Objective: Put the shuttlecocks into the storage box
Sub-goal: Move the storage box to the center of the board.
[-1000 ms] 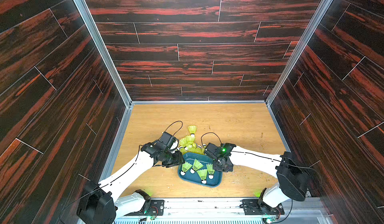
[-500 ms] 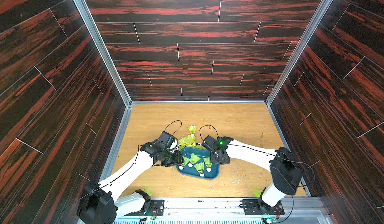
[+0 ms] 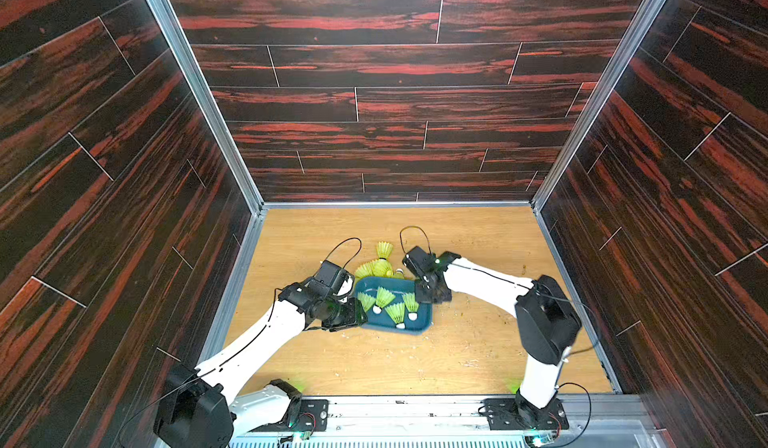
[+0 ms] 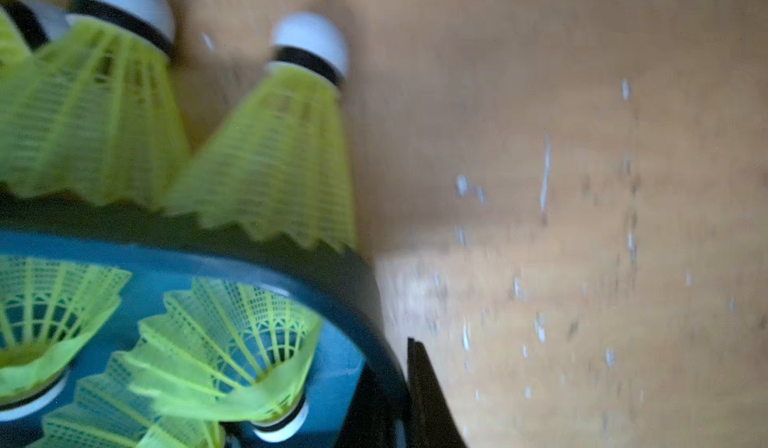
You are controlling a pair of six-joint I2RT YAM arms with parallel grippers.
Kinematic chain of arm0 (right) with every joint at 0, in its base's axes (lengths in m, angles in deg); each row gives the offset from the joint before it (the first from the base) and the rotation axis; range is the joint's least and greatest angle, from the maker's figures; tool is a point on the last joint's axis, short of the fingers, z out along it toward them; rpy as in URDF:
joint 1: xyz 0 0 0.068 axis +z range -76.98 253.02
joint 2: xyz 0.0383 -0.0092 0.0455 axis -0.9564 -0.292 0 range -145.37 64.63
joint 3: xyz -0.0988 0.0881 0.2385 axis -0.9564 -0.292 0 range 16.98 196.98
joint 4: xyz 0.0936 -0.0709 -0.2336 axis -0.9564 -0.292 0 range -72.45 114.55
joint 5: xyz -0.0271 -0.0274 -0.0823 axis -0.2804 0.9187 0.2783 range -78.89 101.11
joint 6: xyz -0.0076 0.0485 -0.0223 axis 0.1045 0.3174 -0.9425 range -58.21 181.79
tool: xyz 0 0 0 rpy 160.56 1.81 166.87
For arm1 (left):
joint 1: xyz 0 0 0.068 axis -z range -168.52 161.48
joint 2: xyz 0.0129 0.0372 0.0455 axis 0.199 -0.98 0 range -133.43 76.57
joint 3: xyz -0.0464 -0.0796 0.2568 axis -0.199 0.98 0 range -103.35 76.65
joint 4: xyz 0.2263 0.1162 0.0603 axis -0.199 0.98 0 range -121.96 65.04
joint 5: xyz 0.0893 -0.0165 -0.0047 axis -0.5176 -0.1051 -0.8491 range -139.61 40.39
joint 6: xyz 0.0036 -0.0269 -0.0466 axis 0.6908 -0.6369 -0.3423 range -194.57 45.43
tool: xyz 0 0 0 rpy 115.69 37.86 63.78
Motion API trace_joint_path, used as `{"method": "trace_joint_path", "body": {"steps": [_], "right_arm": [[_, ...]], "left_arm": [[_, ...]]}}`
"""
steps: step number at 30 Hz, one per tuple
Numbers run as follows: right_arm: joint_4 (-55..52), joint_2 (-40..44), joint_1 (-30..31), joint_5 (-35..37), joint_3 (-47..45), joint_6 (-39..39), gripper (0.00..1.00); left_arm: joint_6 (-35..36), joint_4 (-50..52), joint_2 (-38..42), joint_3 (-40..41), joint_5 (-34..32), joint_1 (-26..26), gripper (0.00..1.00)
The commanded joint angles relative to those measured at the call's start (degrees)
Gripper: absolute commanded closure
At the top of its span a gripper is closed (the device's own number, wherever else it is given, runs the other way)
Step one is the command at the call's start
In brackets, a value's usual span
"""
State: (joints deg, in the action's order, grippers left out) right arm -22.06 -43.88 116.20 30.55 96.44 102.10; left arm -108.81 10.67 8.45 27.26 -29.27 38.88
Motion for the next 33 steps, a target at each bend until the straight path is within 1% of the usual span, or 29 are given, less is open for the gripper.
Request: {"method": "trace_joint_path", "body": {"steps": [1, 6, 12, 20, 33], "right_arm": [[-0.7, -3.4, -1.4, 3.3, 2.9, -4.4, 0.89], [-0.3, -5.5, -2.4, 3.9, 5.4, -7.8, 0.9], [1.5, -3.4, -2.4, 2.7, 3.6, -11.1, 0.91], [2.5, 2.7, -2.3, 0.1, -2.5, -11.9, 0.91], [3.7, 13.2, -1.3, -2.1, -15.3, -11.3, 0.91]], "left_arm": [[0.9, 1.7, 1.6, -1.3, -0.6, -0.4, 0.47], [1.1, 2.4, 2.2, -1.4, -1.0, -0.8, 0.47], [1.5, 2.9, 3.0, -0.9, -1.1, -1.2, 0.47], [1.7, 2.8, 2.6, -1.9, -1.2, -1.5, 0.47], [1.7, 3.1, 1.9, -3.4, -1.4, -1.6, 0.47]]}}
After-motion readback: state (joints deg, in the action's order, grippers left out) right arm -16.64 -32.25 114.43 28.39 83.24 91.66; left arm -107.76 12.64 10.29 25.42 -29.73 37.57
